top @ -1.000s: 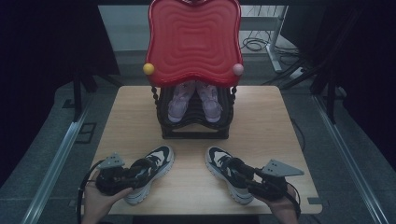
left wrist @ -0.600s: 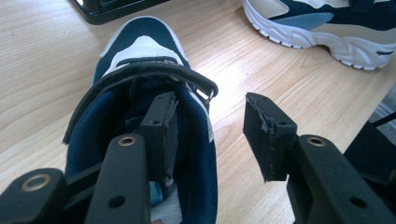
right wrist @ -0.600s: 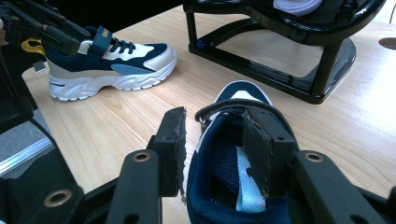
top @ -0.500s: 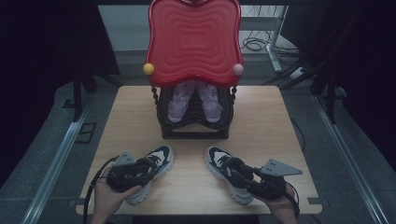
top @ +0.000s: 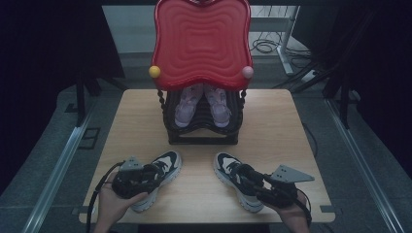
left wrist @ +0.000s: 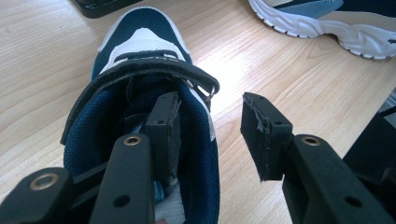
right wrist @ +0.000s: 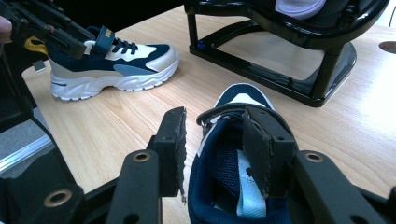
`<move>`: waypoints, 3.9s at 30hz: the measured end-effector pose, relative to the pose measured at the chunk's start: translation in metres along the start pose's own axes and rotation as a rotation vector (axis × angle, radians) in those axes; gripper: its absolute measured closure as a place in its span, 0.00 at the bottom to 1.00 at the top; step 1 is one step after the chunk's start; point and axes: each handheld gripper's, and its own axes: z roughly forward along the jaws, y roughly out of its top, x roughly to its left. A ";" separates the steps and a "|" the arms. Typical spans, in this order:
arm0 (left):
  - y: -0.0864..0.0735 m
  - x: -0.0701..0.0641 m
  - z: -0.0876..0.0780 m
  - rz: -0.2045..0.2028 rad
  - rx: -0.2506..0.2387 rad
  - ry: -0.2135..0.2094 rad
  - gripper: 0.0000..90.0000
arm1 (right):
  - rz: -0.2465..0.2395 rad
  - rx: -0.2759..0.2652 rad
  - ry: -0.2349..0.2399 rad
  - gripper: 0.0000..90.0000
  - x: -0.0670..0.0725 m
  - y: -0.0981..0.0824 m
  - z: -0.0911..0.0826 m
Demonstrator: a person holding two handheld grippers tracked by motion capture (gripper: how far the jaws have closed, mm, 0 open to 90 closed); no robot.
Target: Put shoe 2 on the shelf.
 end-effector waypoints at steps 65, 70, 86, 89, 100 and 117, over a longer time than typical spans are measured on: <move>-0.008 0.063 0.000 -0.071 0.024 0.015 0.81 | 0.054 0.314 0.032 0.80 -0.061 0.010 0.052; -0.012 0.063 -0.002 -0.085 -0.009 0.024 0.83 | 0.072 0.271 0.022 0.82 -0.062 0.006 0.047; -0.019 0.055 -0.027 -0.135 -0.186 0.031 0.83 | 0.144 0.057 0.027 0.81 -0.060 0.000 0.017; -0.022 0.053 -0.031 -0.141 -0.209 0.028 0.83 | 0.155 0.019 0.026 0.81 -0.059 -0.003 0.013; -0.032 0.052 -0.038 -0.176 -0.285 0.010 0.82 | 0.196 -0.093 0.005 0.81 -0.056 -0.004 -0.003; -0.032 0.048 -0.053 -0.201 -0.441 0.037 0.82 | 0.216 -0.261 -0.077 0.81 -0.058 -0.004 -0.030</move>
